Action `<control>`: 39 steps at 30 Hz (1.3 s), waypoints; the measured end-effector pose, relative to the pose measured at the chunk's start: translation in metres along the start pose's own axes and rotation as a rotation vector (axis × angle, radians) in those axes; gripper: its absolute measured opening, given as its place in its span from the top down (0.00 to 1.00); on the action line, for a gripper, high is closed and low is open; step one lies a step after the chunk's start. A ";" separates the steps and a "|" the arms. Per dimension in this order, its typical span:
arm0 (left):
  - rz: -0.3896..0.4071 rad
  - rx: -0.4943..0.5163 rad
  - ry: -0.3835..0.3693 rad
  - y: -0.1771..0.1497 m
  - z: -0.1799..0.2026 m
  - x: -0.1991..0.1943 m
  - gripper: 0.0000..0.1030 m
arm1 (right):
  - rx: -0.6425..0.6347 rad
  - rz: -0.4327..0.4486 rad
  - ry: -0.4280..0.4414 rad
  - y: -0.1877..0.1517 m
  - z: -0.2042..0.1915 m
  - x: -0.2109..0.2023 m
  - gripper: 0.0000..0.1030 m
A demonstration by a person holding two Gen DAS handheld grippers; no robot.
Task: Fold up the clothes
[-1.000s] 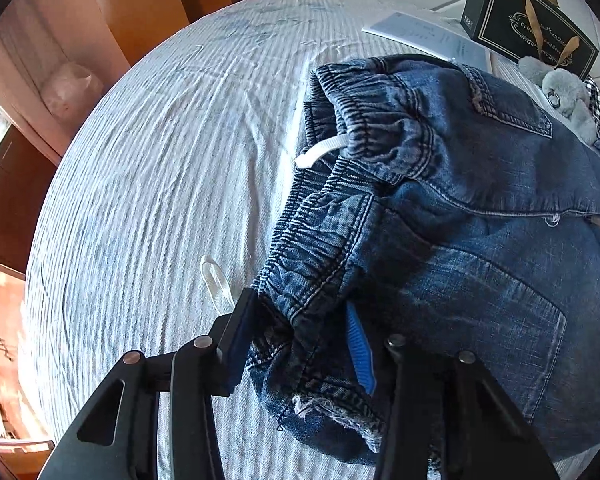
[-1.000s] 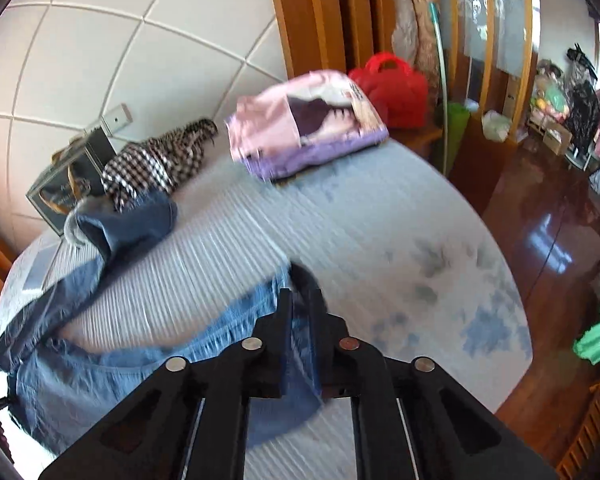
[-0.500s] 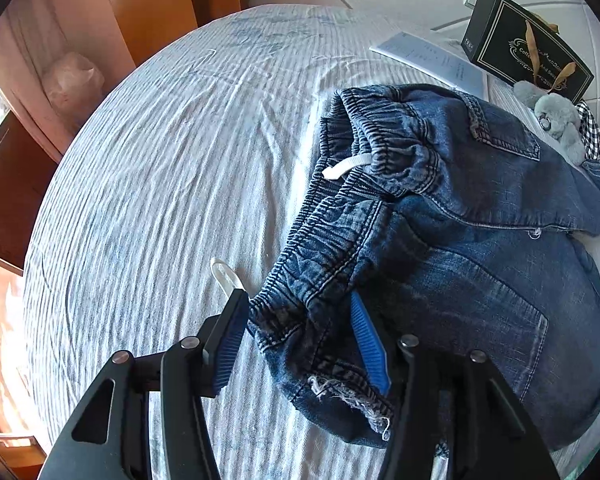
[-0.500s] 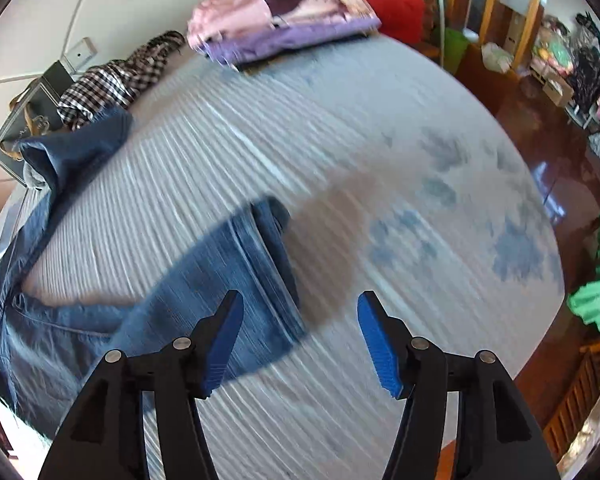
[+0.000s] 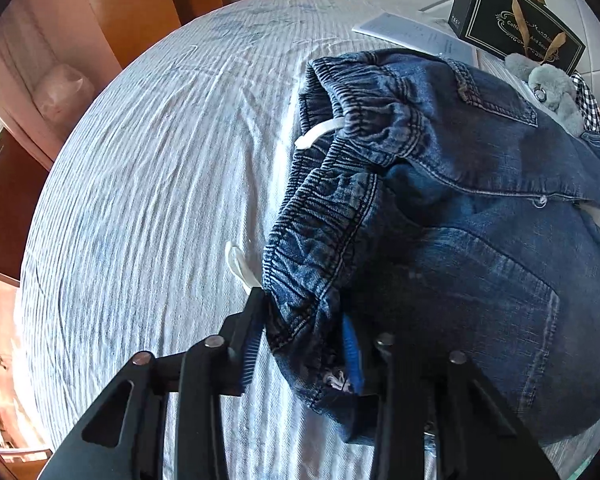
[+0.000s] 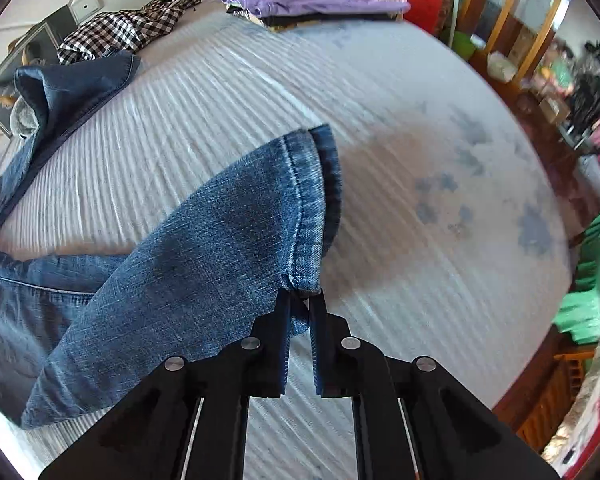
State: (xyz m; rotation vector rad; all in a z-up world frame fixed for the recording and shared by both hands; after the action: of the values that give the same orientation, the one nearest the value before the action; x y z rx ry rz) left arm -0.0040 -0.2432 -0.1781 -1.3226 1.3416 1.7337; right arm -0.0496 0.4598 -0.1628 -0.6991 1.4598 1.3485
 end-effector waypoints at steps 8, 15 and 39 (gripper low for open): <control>-0.008 -0.017 -0.052 -0.020 -0.006 -0.044 0.74 | 0.064 -0.065 -0.039 -0.040 0.071 -0.052 0.89; -0.057 -0.011 -0.030 -0.036 -0.017 -0.029 0.52 | 0.009 -0.202 -0.151 -0.072 0.086 -0.018 0.71; -0.013 0.000 -0.061 0.086 0.028 0.024 0.58 | -0.460 0.162 0.202 0.216 -0.298 -0.058 0.24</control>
State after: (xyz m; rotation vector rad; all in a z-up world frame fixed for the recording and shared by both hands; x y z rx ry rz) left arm -0.0970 -0.2485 -0.1686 -1.2661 1.2960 1.7512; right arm -0.3054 0.2095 -0.0590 -1.0534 1.3944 1.8111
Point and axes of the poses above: each gripper's, at about its wrist camera, not at the fingertips, and x roughly the way its jaws point, z to its right, y to its top, the point moved 3 cm from there along x, roughly the way its jaws point, and after that the axes turned 3 degrees about -y, right-handed, at the moved point
